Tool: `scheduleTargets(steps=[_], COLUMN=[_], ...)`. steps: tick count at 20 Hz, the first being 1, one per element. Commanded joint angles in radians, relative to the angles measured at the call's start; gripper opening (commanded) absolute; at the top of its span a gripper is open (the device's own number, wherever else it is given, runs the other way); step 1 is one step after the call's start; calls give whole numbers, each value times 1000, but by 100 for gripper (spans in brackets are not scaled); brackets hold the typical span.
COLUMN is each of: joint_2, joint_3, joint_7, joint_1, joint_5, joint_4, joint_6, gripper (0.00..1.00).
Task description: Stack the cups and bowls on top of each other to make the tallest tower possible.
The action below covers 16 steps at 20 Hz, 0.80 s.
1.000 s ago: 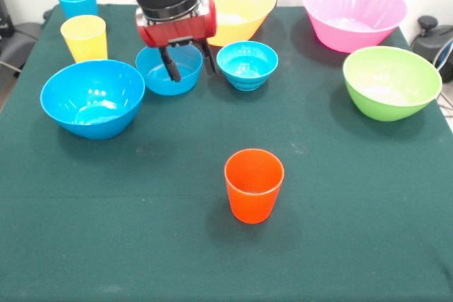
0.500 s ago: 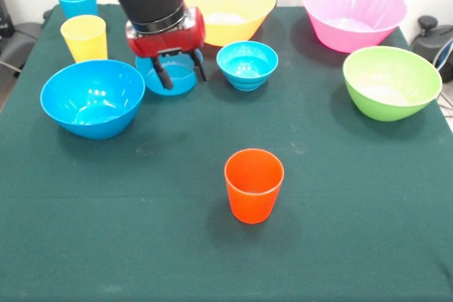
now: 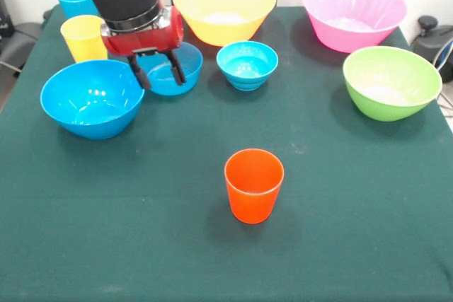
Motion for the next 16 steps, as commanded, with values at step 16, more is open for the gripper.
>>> scheduleTargets(steps=[16], joint_2=[3], joint_3=[28], joint_7=[-124], joint_1=[30], joint_5=[-72], joint_4=[-8], joint_6=[47], gripper=[100])
